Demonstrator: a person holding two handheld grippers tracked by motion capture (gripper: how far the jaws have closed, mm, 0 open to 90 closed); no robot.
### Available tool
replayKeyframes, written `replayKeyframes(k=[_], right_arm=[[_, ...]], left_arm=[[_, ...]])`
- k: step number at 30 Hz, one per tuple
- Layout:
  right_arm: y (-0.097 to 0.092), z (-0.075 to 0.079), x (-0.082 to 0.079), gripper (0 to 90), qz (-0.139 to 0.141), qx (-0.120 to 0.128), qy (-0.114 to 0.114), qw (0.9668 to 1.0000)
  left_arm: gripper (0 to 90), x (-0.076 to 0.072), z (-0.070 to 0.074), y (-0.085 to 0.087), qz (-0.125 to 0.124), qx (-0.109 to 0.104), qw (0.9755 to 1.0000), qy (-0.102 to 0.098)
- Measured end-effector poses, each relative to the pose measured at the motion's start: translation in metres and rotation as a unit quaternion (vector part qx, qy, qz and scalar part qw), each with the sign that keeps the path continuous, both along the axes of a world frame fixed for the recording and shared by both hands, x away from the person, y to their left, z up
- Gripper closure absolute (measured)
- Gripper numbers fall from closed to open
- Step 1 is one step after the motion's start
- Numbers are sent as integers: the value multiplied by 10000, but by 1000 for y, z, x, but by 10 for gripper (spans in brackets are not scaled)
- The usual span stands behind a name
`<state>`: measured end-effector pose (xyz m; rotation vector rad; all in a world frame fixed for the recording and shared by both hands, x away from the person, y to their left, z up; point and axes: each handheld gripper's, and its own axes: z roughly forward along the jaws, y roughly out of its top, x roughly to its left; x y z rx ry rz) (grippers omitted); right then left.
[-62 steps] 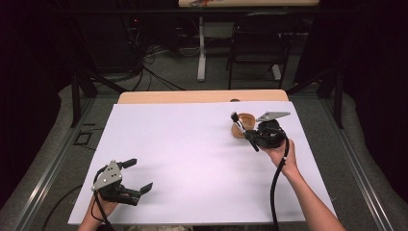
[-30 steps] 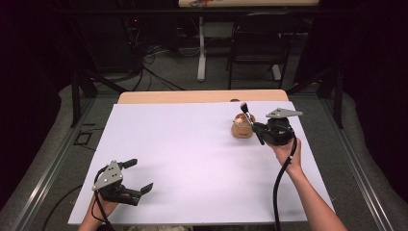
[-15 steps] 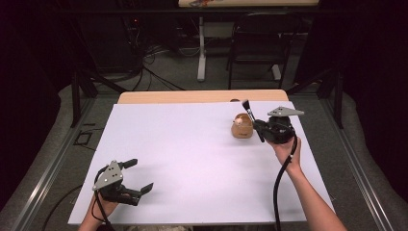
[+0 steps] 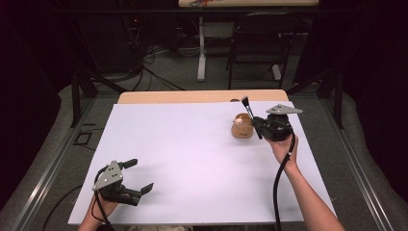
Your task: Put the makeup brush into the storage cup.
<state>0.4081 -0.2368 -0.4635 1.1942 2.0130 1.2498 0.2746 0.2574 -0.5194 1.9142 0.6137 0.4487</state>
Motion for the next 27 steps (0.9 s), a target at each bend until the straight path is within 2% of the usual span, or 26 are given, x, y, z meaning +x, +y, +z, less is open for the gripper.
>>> replayKeyframes(k=[15, 18, 27], right_arm=[[2, -1, 8, 791, -87, 65, -160, 9998], [5, -2, 12, 791, -95, 12, -200, 9998], [2, 5, 19, 791, -149, 153, -338, 9992]], left_arm=[[2, 0, 0, 0, -16, -18, 10000, -14], [2, 0, 0, -1, -43, 0, 10000, -18], [2, 0, 0, 0, -8, -18, 10000, -20]])
